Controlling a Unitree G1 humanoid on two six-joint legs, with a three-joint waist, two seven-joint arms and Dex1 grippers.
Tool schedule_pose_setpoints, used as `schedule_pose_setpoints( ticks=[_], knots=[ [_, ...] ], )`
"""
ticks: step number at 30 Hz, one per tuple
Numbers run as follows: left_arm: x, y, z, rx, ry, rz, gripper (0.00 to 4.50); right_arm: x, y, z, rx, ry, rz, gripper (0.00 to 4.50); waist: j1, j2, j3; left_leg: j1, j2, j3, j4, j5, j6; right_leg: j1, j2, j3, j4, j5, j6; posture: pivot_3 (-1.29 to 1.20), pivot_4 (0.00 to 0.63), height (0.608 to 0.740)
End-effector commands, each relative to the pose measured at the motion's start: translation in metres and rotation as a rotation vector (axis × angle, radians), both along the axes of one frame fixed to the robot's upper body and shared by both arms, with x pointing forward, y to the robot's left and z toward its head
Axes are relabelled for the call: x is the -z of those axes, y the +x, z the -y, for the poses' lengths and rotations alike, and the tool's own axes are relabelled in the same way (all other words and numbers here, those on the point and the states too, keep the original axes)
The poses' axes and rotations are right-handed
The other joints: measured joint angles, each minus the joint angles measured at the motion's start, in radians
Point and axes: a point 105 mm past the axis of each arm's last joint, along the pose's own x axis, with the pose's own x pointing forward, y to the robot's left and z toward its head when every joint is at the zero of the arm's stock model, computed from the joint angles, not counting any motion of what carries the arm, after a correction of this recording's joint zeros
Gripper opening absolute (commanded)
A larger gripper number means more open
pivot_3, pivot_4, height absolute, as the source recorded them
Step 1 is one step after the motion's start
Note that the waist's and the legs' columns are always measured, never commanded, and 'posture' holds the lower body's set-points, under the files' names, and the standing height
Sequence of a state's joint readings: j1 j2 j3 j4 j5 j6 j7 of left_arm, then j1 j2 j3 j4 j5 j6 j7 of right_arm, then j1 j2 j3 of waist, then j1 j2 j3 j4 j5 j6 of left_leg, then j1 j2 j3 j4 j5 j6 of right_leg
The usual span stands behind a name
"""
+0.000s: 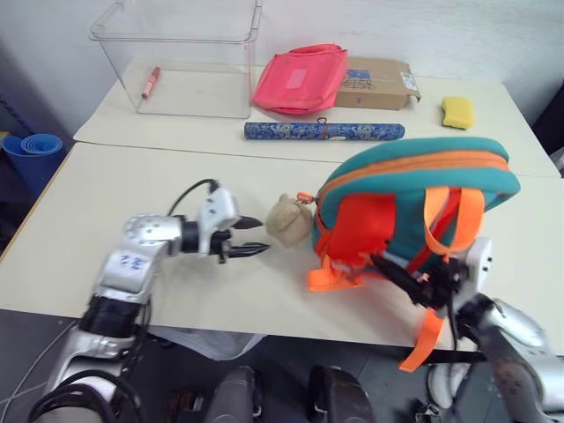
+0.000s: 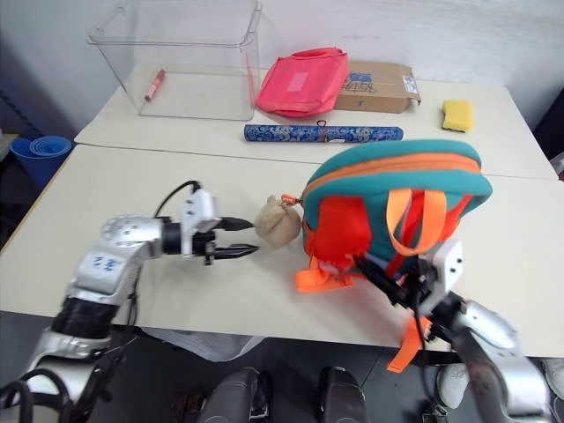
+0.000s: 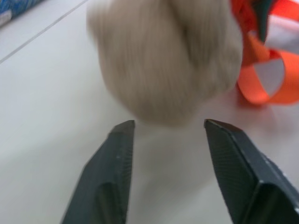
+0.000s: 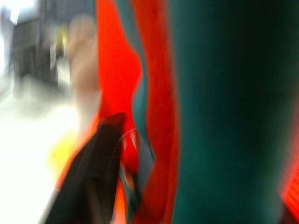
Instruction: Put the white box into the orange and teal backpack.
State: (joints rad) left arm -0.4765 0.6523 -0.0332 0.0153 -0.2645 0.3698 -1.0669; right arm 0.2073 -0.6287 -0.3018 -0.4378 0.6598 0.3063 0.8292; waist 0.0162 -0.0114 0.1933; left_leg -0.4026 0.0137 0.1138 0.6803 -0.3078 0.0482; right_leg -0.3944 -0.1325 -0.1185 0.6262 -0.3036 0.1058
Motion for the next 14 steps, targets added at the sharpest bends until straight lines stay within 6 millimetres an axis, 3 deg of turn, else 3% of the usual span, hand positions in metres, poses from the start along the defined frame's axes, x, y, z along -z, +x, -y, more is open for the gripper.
schedule_pose_setpoints(
  ticks=[1,3,8,11,14],
  knots=[
    [-0.007,-0.014,-0.03,-0.021,-0.049,0.039,4.0,-0.021,-0.017,0.025,-0.034,-0.127,0.045,3.77,0.0,0.0,0.0,0.0,0.0,0.0,0.0,0.0,0.0,0.0,0.0,0.0,0.0,0.0,0.0,0.0,0.15,0.74],
    [-0.003,-0.024,-0.056,-0.071,-0.051,0.072,4.5,-0.019,-0.027,0.051,-0.02,-0.245,0.014,4.45,0.001,0.0,0.0,0.001,0.0,0.0,0.0,0.0,0.0,0.001,-0.001,0.0,0.0,0.0,0.0,0.0,0.15,0.74],
    [0.002,-0.038,-0.089,-0.164,-0.032,0.131,4.5,-0.006,-0.047,0.093,-0.021,-0.439,-0.044,4.48,0.01,0.0,0.0,0.003,0.001,0.0,0.0,-0.004,0.001,0.002,-0.002,0.001,-0.006,0.0,0.0,0.0,0.15,0.74],
    [0.011,-0.052,-0.102,-0.183,0.025,0.144,4.5,-0.011,-0.04,0.109,0.031,-0.482,0.015,4.48,0.007,0.0,0.0,0.004,0.0,0.001,0.0,-0.006,0.001,0.003,-0.004,0.002,-0.006,0.0,0.0,0.0,0.15,0.74],
    [0.016,-0.06,-0.102,-0.174,0.045,0.139,4.5,-0.012,-0.032,0.111,0.031,-0.493,0.052,4.48,0.004,0.001,0.0,0.007,0.001,0.002,-0.001,-0.008,-0.002,0.003,-0.004,0.004,-0.005,0.0,-0.001,0.0,0.15,0.74]
  ],
)
